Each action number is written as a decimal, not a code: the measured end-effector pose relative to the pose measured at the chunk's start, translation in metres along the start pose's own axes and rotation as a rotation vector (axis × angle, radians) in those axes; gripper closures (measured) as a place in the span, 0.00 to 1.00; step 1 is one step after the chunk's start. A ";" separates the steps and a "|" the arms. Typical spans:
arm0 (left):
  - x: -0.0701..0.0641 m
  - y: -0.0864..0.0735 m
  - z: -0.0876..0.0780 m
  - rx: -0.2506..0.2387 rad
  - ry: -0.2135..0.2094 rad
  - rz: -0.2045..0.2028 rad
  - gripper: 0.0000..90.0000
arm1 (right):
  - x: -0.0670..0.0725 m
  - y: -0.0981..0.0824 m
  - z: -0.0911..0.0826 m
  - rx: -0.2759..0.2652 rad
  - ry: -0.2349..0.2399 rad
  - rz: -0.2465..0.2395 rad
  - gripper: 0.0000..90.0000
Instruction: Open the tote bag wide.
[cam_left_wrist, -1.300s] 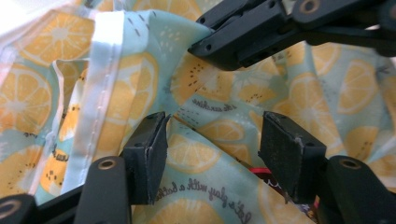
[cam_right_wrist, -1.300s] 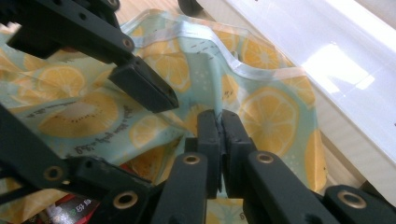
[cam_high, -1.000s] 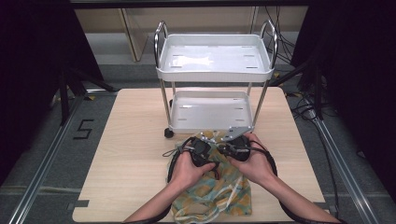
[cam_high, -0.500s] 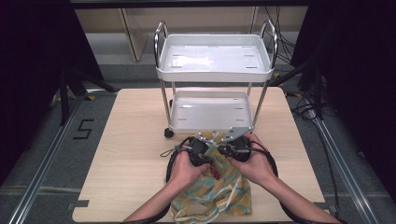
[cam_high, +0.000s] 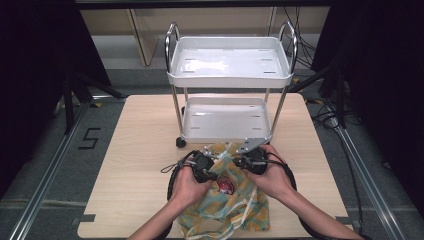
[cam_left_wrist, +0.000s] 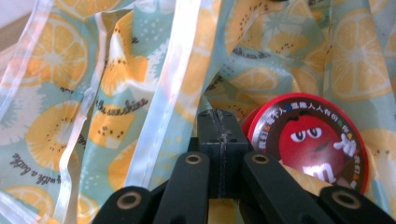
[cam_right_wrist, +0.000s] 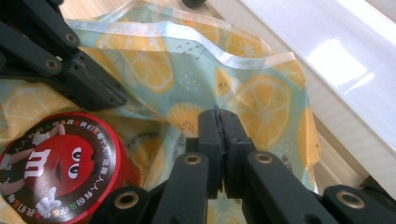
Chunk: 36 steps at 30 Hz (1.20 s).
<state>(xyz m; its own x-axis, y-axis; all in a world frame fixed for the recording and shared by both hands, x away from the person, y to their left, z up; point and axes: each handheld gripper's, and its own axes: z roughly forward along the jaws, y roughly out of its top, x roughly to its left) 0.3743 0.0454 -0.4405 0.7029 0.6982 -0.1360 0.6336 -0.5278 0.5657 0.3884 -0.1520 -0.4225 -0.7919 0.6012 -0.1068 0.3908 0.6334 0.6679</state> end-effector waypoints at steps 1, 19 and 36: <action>0.000 -0.001 0.000 0.003 0.000 -0.004 1.00 | 0.000 0.000 0.000 0.000 0.000 0.000 1.00; 0.007 -0.030 -0.010 0.038 0.062 0.073 1.00 | -0.006 -0.007 0.008 0.074 -0.027 0.009 1.00; 0.018 -0.047 -0.015 0.031 0.066 0.031 0.98 | -0.014 -0.019 0.002 0.095 -0.022 0.016 0.96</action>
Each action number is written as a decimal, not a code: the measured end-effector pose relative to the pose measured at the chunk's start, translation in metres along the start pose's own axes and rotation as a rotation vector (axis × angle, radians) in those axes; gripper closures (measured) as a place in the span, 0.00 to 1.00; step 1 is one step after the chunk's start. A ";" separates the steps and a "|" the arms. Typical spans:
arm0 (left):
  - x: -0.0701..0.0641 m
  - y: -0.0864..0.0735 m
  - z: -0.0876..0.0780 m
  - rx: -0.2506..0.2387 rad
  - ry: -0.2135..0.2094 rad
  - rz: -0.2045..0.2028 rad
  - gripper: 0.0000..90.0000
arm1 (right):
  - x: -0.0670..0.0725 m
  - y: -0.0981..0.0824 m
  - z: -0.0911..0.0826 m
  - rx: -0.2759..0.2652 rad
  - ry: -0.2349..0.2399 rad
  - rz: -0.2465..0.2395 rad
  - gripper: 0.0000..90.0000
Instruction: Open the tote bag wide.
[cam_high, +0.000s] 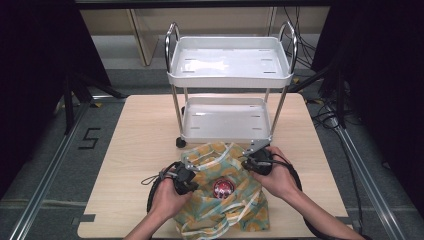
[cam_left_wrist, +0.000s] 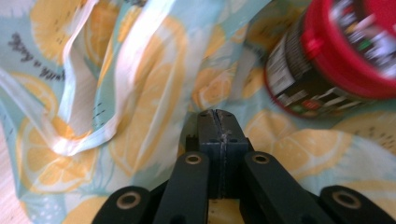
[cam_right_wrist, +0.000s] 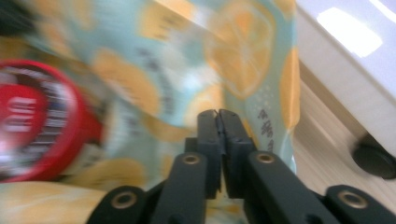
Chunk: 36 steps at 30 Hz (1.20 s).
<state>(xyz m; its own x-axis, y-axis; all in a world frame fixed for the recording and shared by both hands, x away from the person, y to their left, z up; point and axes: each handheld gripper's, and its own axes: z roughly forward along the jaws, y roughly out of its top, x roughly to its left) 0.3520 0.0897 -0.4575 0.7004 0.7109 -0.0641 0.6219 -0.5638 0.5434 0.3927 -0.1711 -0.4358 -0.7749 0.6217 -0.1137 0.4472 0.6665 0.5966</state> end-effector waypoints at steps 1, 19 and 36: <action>-0.001 0.002 -0.003 -0.004 -0.002 0.012 0.93 | 0.002 0.001 -0.004 -0.015 0.018 -0.018 0.95; -0.038 -0.007 -0.022 -0.076 -0.081 0.145 0.71 | 0.034 -0.025 -0.016 0.074 0.201 -0.035 0.88; -0.035 -0.027 -0.002 0.018 -0.093 0.129 0.72 | 0.037 -0.049 -0.009 0.146 0.261 -0.013 0.88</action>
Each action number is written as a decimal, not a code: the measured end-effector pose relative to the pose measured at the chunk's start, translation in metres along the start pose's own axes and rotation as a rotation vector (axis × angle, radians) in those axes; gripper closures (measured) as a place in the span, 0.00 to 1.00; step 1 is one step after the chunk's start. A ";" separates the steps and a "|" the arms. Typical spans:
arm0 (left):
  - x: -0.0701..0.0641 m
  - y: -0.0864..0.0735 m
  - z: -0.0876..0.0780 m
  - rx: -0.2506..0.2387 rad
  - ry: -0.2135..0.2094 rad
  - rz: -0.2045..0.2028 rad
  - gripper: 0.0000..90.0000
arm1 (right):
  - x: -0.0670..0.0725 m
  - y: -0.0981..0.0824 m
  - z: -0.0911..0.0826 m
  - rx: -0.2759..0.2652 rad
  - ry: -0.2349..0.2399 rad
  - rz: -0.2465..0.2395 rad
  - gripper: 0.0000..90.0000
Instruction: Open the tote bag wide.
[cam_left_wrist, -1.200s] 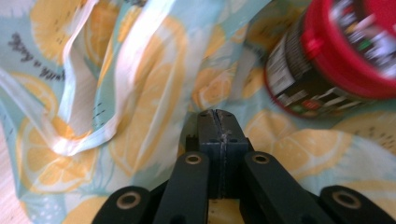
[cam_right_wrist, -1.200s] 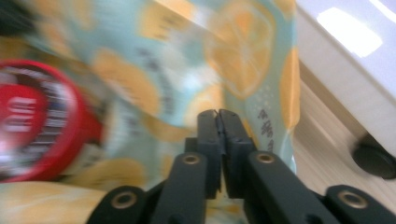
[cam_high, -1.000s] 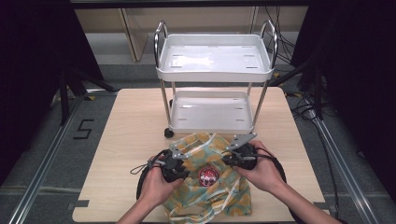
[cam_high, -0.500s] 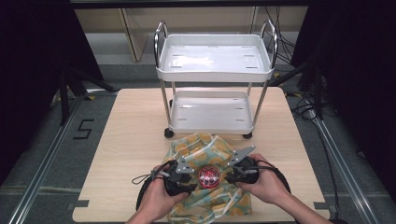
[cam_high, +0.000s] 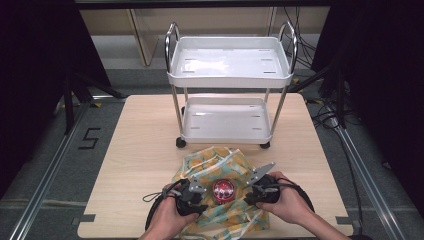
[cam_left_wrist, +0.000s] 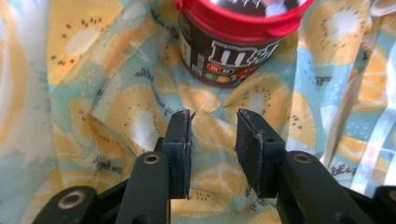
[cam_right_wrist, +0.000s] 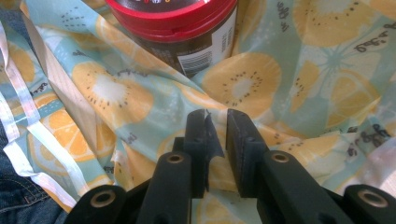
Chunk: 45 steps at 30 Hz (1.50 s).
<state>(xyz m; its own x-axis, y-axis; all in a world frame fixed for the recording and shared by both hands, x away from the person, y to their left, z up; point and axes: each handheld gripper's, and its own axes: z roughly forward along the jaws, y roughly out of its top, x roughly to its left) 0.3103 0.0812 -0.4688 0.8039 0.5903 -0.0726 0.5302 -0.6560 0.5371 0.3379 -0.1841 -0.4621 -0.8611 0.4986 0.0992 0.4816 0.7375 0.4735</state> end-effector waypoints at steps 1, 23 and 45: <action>-0.001 0.001 -0.002 -0.013 -0.005 0.004 0.72 | 0.000 0.000 0.000 -0.010 0.003 -0.006 0.88; 0.048 0.044 -0.012 -0.289 0.210 0.040 0.74 | -0.017 -0.004 -0.044 -0.321 -0.275 -0.020 0.78; 0.049 0.029 -0.028 -0.369 0.139 -0.095 0.48 | -0.022 -0.011 -0.048 -0.424 -0.222 0.053 0.61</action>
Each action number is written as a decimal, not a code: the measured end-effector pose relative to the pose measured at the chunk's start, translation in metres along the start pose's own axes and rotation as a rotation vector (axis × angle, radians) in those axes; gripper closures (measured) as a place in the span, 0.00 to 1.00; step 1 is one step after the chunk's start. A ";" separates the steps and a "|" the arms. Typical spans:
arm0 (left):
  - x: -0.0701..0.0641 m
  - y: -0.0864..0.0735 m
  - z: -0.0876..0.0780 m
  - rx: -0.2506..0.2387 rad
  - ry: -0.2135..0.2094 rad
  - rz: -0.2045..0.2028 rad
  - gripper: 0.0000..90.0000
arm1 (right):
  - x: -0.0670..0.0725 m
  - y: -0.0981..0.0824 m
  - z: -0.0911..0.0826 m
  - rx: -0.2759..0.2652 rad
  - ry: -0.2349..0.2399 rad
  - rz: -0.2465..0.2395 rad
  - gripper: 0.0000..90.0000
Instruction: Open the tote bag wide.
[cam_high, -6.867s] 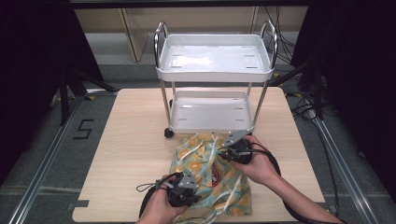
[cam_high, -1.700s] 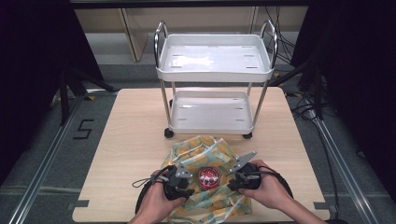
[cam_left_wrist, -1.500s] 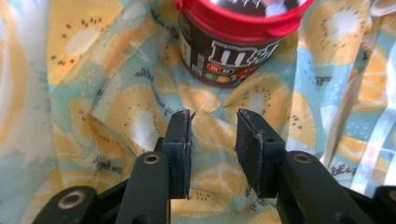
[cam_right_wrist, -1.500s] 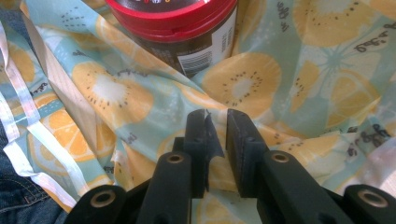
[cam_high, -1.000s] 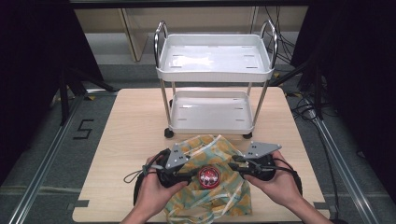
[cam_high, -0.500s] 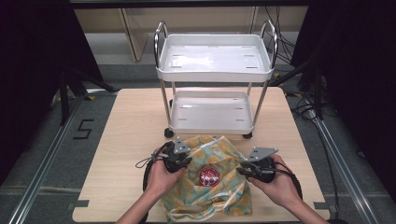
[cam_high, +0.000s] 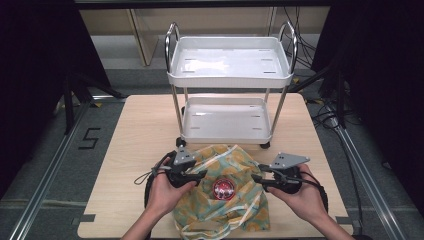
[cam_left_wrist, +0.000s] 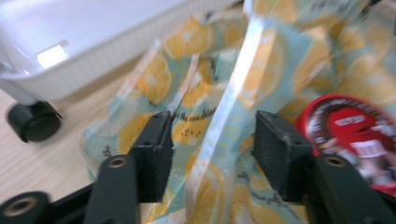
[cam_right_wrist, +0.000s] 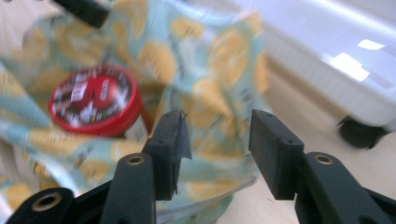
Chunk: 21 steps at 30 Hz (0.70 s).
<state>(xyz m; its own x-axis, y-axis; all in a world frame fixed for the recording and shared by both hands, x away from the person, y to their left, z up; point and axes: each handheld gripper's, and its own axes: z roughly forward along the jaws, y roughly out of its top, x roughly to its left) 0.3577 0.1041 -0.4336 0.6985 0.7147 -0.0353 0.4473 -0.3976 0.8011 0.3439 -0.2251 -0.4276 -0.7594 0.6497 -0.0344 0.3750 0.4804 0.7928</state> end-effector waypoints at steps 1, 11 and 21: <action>0.000 0.000 -0.004 -0.004 -0.007 0.005 0.48 | -0.002 0.001 -0.002 -0.012 -0.005 0.005 0.60; -0.002 0.000 -0.019 -0.079 -0.035 -0.085 0.42 | -0.014 -0.009 -0.007 -0.062 -0.046 0.058 0.57; -0.009 0.005 -0.019 -0.145 -0.027 -0.058 0.33 | -0.020 -0.016 -0.019 -0.080 -0.091 0.119 0.57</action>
<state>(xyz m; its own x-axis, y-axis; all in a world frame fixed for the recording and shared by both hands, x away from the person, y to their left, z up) 0.3427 0.1070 -0.4178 0.6896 0.7175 -0.0981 0.4030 -0.2678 0.8751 0.3433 -0.2570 -0.4280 -0.6596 0.7515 0.0102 0.4130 0.3511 0.8403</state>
